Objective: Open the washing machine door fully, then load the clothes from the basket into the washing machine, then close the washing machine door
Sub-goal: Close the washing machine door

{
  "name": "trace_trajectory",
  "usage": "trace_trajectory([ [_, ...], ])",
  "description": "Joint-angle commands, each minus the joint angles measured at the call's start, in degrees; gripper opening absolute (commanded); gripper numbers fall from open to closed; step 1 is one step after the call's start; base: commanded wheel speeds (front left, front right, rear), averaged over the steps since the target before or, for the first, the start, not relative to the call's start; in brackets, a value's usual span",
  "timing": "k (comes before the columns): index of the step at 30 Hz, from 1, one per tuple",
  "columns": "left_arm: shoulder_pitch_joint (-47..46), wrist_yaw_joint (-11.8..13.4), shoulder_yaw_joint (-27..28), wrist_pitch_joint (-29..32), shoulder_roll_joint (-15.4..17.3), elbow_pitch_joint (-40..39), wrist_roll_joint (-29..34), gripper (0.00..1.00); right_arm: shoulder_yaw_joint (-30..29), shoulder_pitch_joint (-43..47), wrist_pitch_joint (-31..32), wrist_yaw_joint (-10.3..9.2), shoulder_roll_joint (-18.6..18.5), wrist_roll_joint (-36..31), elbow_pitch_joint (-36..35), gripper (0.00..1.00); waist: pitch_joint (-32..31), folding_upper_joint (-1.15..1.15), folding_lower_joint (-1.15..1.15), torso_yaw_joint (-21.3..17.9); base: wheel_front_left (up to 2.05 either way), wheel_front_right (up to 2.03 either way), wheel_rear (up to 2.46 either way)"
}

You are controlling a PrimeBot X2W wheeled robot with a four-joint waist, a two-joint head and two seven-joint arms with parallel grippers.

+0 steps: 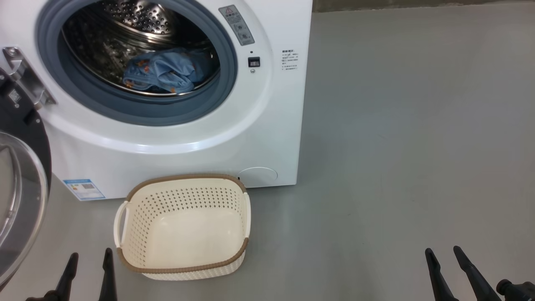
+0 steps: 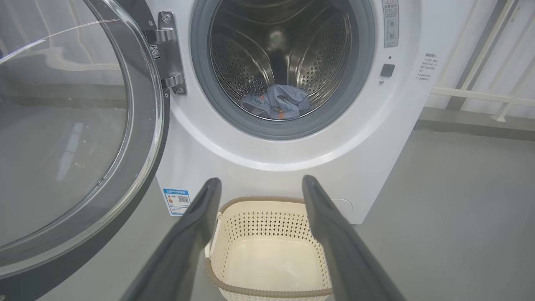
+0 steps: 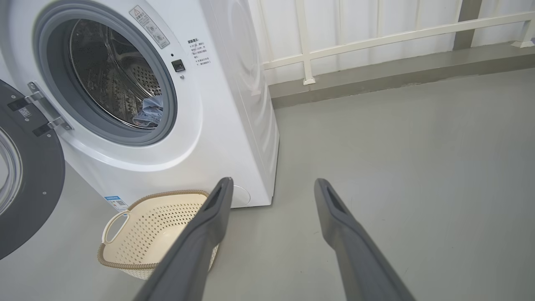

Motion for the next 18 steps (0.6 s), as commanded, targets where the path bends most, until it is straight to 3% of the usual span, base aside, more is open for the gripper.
trace_trajectory([
  [1,-0.9,-0.1,1.8,-0.4,0.9,-1.6,-0.7,1.00,1.1,-0.7,-0.3,0.16,-1.2,-0.2,-1.3,1.00,-0.1,0.00,0.00,0.2,0.00,0.00,0.00],
  [9,-1.3,-0.1,3.2,-0.4,0.4,-0.4,-2.0,1.00,2.4,-1.1,-0.3,0.16,-1.8,0.1,-1.3,1.00,-0.7,0.00,0.00,4.0,0.00,0.00,0.00],
  [18,-0.7,-0.1,5.3,-0.4,-0.7,-0.3,-1.8,1.00,6.3,-3.5,-0.3,0.16,-2.9,0.6,-0.3,1.00,-1.2,0.00,0.00,12.0,0.00,0.00,0.00],
])
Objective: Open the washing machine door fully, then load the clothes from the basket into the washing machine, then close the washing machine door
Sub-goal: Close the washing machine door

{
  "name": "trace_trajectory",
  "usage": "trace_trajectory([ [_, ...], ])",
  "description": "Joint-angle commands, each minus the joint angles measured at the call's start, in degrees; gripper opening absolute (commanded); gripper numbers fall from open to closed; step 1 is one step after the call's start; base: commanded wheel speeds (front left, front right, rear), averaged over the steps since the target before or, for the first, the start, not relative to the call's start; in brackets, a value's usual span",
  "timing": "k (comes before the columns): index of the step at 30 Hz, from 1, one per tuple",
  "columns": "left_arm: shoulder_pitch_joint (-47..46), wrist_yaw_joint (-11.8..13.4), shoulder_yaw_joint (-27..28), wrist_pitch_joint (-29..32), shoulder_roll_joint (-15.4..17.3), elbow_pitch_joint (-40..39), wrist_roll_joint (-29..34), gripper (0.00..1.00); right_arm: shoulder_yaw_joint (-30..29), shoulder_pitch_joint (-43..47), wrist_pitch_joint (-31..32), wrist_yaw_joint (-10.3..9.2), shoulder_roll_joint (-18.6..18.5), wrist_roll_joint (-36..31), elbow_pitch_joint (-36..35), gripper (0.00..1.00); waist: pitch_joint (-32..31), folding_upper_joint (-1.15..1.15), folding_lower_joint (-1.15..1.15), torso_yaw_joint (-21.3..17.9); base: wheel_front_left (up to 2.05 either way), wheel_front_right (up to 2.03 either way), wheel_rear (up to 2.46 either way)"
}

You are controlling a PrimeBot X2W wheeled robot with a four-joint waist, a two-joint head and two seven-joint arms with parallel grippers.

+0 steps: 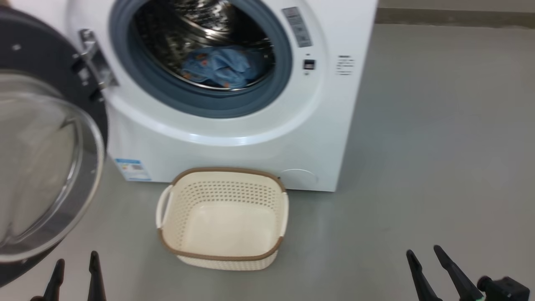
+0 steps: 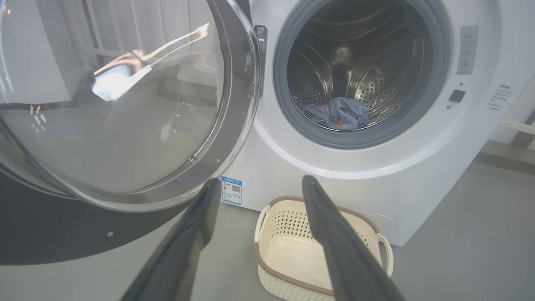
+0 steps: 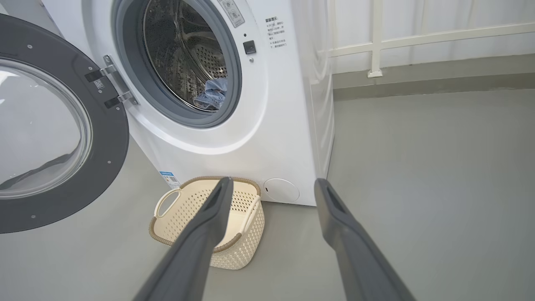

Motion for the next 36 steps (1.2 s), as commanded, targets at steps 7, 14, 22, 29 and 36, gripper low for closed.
trace_trajectory([
  [7,-0.7,-0.1,2.5,-0.4,0.1,-0.6,0.0,1.00,4.3,-5.4,-0.3,0.16,-2.1,0.7,-0.2,1.00,-0.1,0.00,0.00,9.6,0.00,0.00,0.00],
  [14,-0.7,-0.1,2.7,-0.4,-0.1,-0.4,-0.3,1.00,5.8,-7.0,-0.3,0.16,-2.3,1.0,0.2,1.00,0.2,0.00,0.00,14.6,0.00,0.00,0.00],
  [22,-0.5,0.0,2.5,-0.4,-0.3,-0.3,-1.0,1.00,6.3,-7.5,-0.3,0.16,-3.1,1.1,0.4,1.00,0.9,0.00,0.00,20.1,0.00,0.00,0.00],
  [29,0.2,1.4,1.6,-0.4,-0.3,-1.2,-3.4,1.00,7.4,-8.5,-0.3,0.16,-3.9,1.2,0.6,1.00,1.4,0.00,0.00,21.7,0.00,0.00,0.00],
  [36,0.9,2.7,1.5,-0.4,-0.3,-2.9,-5.0,1.00,8.7,-9.7,-0.3,0.16,-4.5,1.7,1.2,1.00,1.6,0.00,0.00,21.9,0.00,0.00,0.00],
])
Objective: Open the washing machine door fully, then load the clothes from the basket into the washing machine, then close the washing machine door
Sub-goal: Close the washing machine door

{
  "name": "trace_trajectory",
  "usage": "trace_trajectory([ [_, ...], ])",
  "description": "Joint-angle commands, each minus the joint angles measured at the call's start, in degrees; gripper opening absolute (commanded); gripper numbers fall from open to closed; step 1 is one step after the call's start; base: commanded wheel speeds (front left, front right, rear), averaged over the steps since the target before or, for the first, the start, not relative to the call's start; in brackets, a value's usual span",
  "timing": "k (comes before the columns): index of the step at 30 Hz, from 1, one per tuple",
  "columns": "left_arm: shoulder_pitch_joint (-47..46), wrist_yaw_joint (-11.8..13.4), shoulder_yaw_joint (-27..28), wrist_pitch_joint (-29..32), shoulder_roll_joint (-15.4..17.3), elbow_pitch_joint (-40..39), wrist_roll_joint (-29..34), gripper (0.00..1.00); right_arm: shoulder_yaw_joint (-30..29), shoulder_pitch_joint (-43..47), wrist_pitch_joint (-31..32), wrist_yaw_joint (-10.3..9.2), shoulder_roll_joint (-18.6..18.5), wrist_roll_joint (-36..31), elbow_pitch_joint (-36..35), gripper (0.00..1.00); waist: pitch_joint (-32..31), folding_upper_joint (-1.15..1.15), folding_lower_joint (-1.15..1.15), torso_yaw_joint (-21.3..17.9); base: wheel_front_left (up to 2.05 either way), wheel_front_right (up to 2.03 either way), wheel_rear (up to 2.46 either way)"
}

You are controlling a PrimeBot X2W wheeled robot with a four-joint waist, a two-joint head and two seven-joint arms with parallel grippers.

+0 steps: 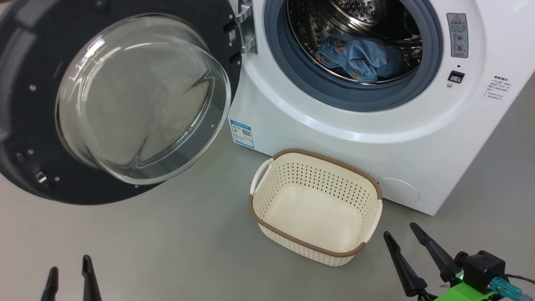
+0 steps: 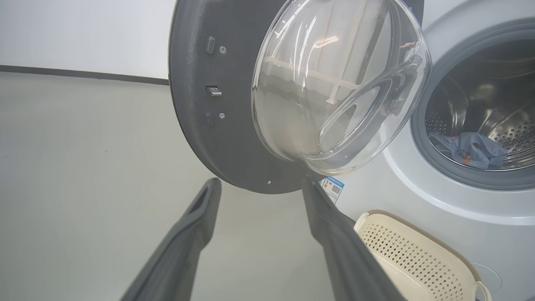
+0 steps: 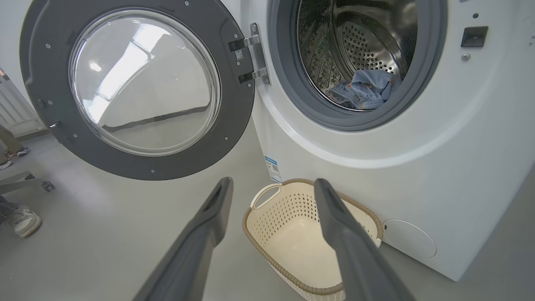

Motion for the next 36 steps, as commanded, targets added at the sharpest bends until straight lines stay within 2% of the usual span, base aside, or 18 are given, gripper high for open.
trace_trajectory([
  [1,-0.3,0.5,2.0,-0.4,0.6,-2.0,-1.0,1.00,1.3,-1.9,-0.3,0.17,-1.0,0.9,-1.2,1.00,0.0,0.00,0.00,0.0,0.00,0.00,0.00],
  [2,-0.3,0.5,2.1,-0.4,0.6,-2.3,-1.3,1.00,1.4,-1.9,-0.3,0.17,-1.0,0.9,-1.1,1.00,0.0,0.00,0.00,0.0,0.00,0.00,0.00],
  [3,-0.8,0.2,2.8,-0.4,0.6,-3.2,-2.0,0.66,1.3,-1.9,-0.3,0.17,-0.9,1.0,-1.2,1.00,0.2,0.00,0.00,0.0,0.00,0.00,0.00],
  [5,-1.7,-0.2,4.0,-0.4,0.6,-4.2,-1.7,0.13,1.0,-1.6,-0.3,0.17,-0.8,0.9,-1.3,1.00,0.4,0.00,0.00,0.0,0.00,0.00,0.00],
  [6,-2.4,-0.5,4.8,-0.4,0.6,-4.7,-1.9,0.00,0.6,-1.4,-0.3,0.17,-0.7,0.9,-1.4,1.00,0.5,0.00,0.00,0.0,0.00,0.00,0.00],
  [10,-7.0,-1.6,7.8,-0.4,3.1,-6.6,-4.0,0.00,-0.6,-0.4,-0.3,0.17,-0.6,0.5,-2.0,1.00,1.2,0.00,0.00,-0.1,0.00,0.00,0.00],
  [12,-10.2,-1.9,9.1,-0.4,5.6,-7.4,-5.2,0.00,-1.1,0.1,-0.3,0.17,-0.7,0.2,-2.3,1.00,1.8,0.00,0.00,-0.1,0.00,0.00,0.00],
  [15,-16.1,-2.2,11.9,-0.4,9.4,-7.2,-10.4,0.00,-1.6,0.2,-0.3,0.17,-0.8,0.0,-2.7,1.00,2.8,0.00,0.00,-0.7,0.00,0.00,0.00],
  [20,-25.4,-2.2,14.4,-0.4,18.4,-3.4,-21.3,0.00,-1.5,-0.5,-0.3,0.17,-1.4,-0.3,-3.2,1.00,4.7,0.00,0.00,-2.1,0.00,0.00,0.00],
  [21,-25.4,-2.2,14.4,-0.4,18.4,-3.4,-21.3,0.00,-1.5,-0.5,-0.3,0.17,-1.4,-0.3,-3.2,1.00,4.7,0.00,0.00,-2.1,0.00,0.00,0.00],
  [26,-33.8,-2.3,15.2,0.2,26.2,5.0,-33.0,0.00,-1.9,-1.1,-0.3,0.17,-2.1,-0.5,-3.6,1.00,6.5,0.00,0.00,-3.2,0.00,0.00,0.00],
  [30,-40.0,-2.3,15.0,3.4,31.4,13.9,-41.3,0.00,-2.0,-1.2,-0.3,0.17,-2.5,-0.5,-3.7,1.00,7.6,0.00,0.00,-4.1,0.00,0.00,0.00],
  [36,-47.5,-2.3,13.0,10.2,36.7,26.7,-49.1,0.00,-1.9,-1.6,-0.3,0.17,-3.5,-0.6,-4.1,1.00,9.4,0.00,0.00,-5.2,0.00,0.00,0.00],
])
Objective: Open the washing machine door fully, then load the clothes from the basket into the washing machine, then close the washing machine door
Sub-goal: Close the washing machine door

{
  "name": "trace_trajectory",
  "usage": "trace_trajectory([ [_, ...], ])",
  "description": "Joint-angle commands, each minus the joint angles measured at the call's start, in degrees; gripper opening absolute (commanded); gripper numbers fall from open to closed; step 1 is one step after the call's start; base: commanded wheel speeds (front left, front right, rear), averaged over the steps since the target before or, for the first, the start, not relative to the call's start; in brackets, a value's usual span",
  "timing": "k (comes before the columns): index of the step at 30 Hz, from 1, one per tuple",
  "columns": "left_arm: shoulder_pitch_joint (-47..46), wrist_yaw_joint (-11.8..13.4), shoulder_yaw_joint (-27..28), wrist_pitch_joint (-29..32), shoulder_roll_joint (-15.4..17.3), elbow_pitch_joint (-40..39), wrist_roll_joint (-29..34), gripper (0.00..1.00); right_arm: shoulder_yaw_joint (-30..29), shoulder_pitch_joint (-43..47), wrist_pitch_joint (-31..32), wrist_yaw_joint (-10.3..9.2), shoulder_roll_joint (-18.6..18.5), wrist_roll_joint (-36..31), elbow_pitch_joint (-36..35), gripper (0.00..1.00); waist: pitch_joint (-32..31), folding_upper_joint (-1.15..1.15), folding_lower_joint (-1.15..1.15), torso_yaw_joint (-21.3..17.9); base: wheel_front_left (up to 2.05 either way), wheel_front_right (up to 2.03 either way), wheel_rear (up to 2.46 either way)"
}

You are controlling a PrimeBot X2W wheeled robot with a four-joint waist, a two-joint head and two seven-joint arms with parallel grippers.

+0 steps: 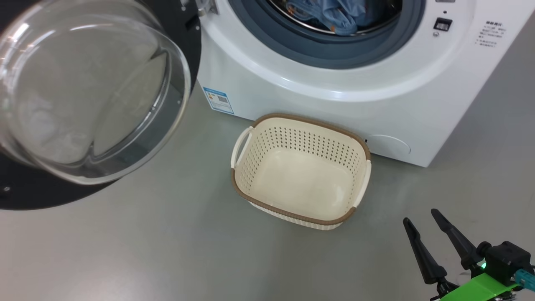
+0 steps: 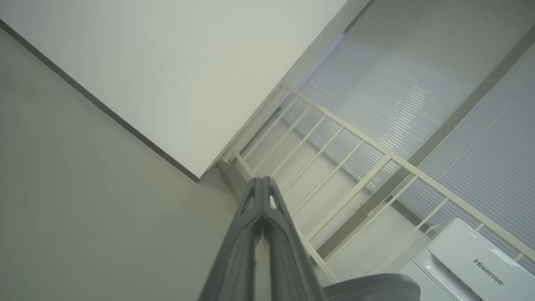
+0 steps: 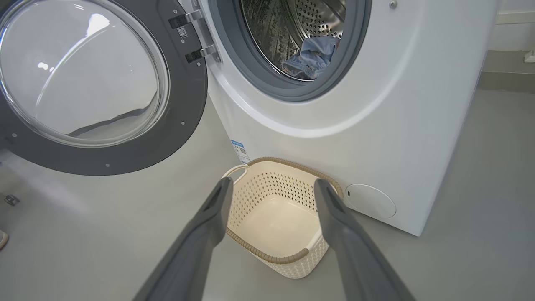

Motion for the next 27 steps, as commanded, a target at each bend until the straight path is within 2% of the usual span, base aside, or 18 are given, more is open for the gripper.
trace_trajectory([
  [1,-2.0,-0.2,0.7,1.7,4.8,0.0,-1.1,0.00,1.2,-1.6,-0.3,0.17,-1.1,-0.2,-1.5,1.00,0.8,0.00,0.00,-0.7,0.00,0.00,0.00],
  [5,-4.7,-0.2,-0.3,8.9,6.9,5.8,-5.4,0.00,1.6,-1.8,-0.3,0.17,-1.7,-0.3,-1.8,1.00,1.6,0.00,0.00,-1.7,0.00,0.00,0.00],
  [12,-6.7,-0.2,-3.1,20.8,9.9,11.8,-8.5,0.00,1.5,-1.9,-0.3,0.17,-2.1,-0.5,-2.5,1.00,3.3,0.00,0.00,-3.0,0.00,0.00,0.00],
  [27,-5.9,-0.2,-7.3,31.0,9.1,12.1,-10.1,0.00,1.1,-1.8,-0.3,0.17,-2.2,-0.8,-3.1,1.00,4.4,0.00,0.00,-3.7,0.00,0.00,0.00],
])
